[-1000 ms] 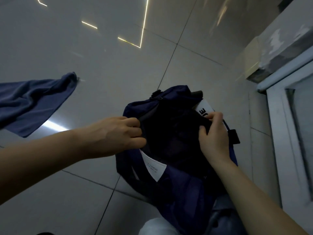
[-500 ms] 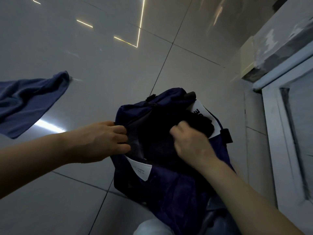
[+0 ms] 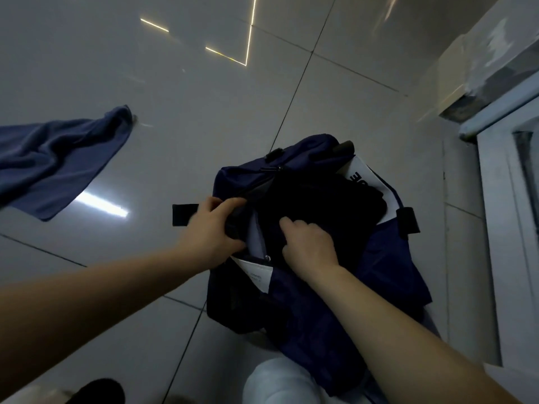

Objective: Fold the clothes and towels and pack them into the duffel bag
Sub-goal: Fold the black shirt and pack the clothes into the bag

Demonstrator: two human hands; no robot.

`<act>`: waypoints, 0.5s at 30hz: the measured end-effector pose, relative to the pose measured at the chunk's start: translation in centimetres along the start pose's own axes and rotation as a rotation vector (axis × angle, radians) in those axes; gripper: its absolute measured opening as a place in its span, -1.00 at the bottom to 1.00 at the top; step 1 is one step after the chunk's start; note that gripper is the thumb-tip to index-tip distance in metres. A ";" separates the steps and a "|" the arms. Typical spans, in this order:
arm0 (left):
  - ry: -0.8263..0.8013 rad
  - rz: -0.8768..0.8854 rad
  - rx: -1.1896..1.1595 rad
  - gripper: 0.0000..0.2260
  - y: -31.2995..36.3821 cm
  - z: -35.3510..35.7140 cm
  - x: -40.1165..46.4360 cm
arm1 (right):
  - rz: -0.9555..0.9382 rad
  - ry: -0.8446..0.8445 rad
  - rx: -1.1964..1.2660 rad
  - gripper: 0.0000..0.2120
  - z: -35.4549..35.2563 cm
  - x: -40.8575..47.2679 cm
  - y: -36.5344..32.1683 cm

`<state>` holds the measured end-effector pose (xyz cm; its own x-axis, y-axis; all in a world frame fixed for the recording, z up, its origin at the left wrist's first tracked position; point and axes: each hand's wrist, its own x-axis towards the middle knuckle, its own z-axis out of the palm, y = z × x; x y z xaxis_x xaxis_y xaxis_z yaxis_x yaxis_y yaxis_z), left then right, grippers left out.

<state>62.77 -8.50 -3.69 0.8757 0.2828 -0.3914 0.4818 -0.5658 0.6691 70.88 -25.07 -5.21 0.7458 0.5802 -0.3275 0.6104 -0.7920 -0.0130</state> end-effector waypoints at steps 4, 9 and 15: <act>-0.057 0.021 -0.116 -0.21 0.2 -0.1 -0.2 | 0.131 0.152 0.439 -0.82 -0.4 -0.5 2.3; -0.097 0.046 -0.269 -0.10 1.4 -2.8 -0.7 | 0.287 0.319 1.088 -0.82 -1.0 -0.8 2.9; -0.116 0.024 -0.317 -0.03 1.4 -4.2 -1.5 | 0.118 0.186 1.039 -0.68 -1.8 -0.7 1.1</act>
<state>62.22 -6.43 0.53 0.8860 0.1719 -0.4307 0.4635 -0.2972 0.8348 71.47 -26.00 -3.24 0.8682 0.4392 -0.2309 0.0692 -0.5679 -0.8202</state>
